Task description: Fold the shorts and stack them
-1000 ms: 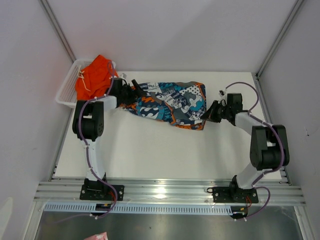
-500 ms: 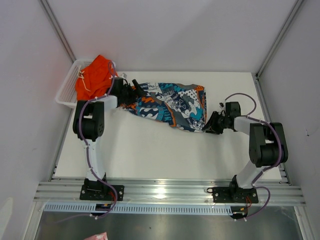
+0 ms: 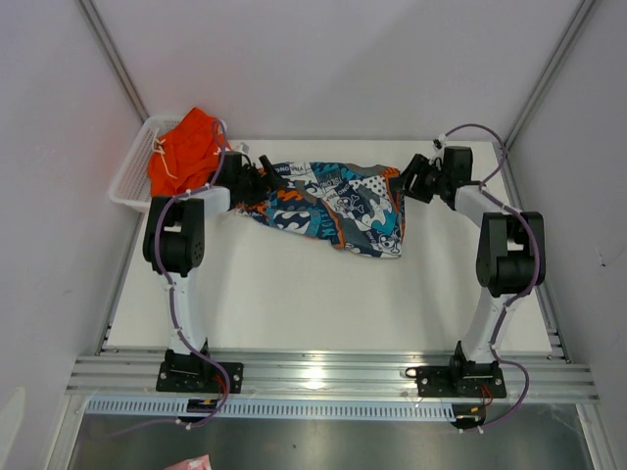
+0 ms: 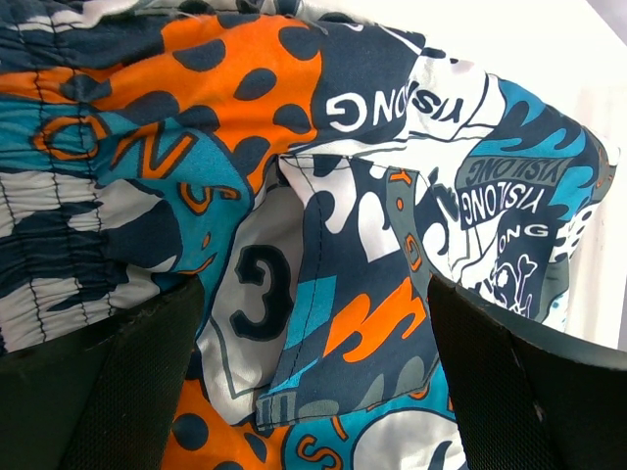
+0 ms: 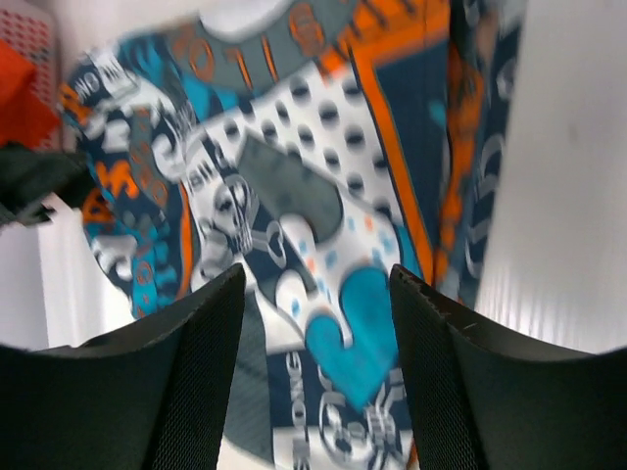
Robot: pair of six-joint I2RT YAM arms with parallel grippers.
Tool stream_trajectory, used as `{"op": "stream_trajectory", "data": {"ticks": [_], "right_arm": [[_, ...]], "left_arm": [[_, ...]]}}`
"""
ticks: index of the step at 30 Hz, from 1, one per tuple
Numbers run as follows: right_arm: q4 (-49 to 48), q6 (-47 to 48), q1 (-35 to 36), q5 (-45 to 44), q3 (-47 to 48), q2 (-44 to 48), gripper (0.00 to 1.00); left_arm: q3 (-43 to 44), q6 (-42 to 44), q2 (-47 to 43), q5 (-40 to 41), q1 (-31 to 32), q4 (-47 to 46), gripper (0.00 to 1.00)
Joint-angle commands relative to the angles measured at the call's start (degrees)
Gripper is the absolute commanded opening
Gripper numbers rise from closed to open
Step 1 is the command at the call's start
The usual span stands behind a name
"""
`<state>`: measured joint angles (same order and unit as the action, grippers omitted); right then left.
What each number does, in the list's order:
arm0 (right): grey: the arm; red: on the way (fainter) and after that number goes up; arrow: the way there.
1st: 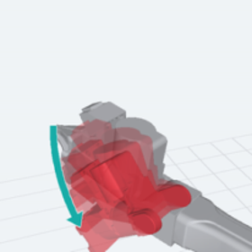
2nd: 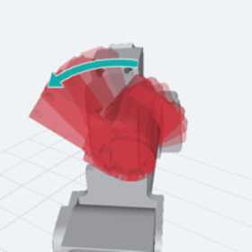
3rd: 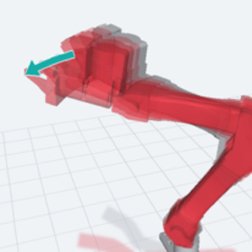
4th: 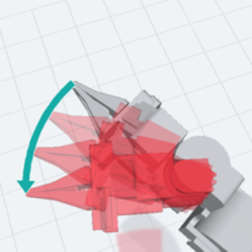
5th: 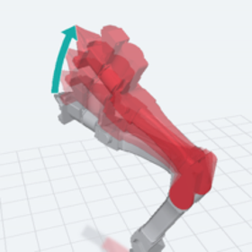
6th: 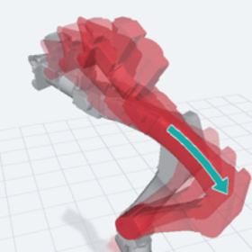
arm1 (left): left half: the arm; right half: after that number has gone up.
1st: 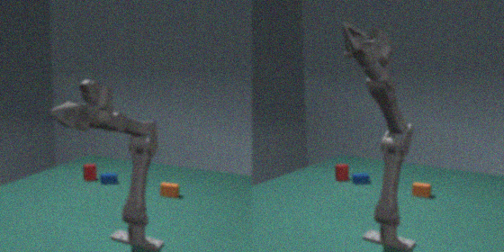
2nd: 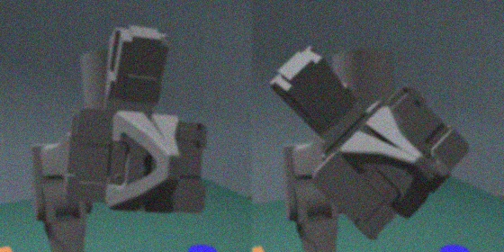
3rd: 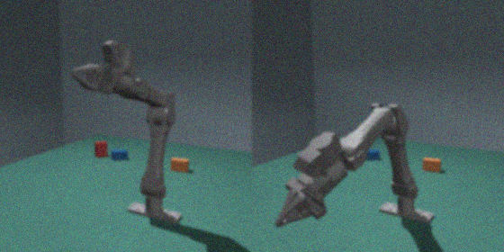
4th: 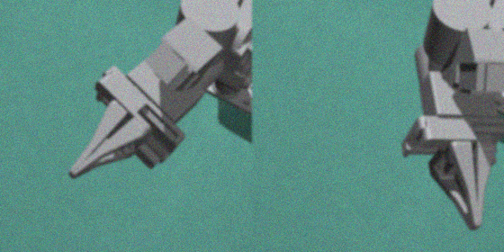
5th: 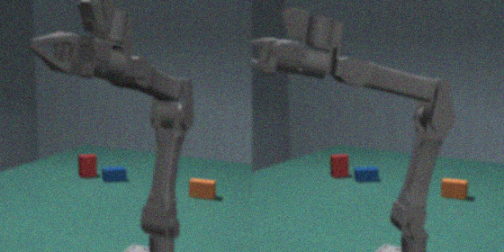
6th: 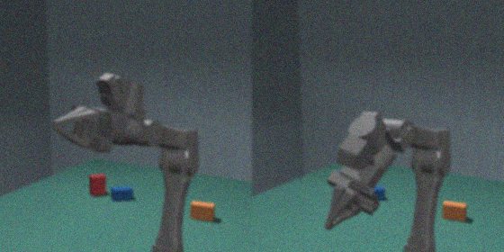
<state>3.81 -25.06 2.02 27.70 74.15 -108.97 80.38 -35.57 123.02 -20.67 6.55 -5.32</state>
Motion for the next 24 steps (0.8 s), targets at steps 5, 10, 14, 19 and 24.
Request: {"op": "stream_trajectory", "data": {"ticks": [5, 10, 14, 19, 24], "right_arm": [[-8.0, -4.2, -1.4, 7.2, 15.5, -15.2, 0.64], [-12.7, -8.1, -4.0, 11.2, 20.8, -21.7, 0.66], [-14.0, -8.7, -4.0, 11.8, 24.7, -25.8, 0.67], [-17.4, -12.4, -4.1, 14.7, 27.2, -30.2, 0.66], [-21.6, -15.0, -3.9, 16.2, 26.1, -31.0, 0.65]], "left_arm": [[1.0, 2.4, 2.4, 2.7, 0.7, 4.4, 0.99], [1.0, 2.5, 2.4, 2.8, 0.7, 4.4, 0.99], [0.9, 2.8, 2.3, 3.3, 0.9, 4.6, 0.99], [1.6, 3.1, 2.6, 3.6, 1.1, 4.9, 0.99], [2.0, 3.4, 2.6, 4.1, 1.3, 5.0, 0.99]]}}
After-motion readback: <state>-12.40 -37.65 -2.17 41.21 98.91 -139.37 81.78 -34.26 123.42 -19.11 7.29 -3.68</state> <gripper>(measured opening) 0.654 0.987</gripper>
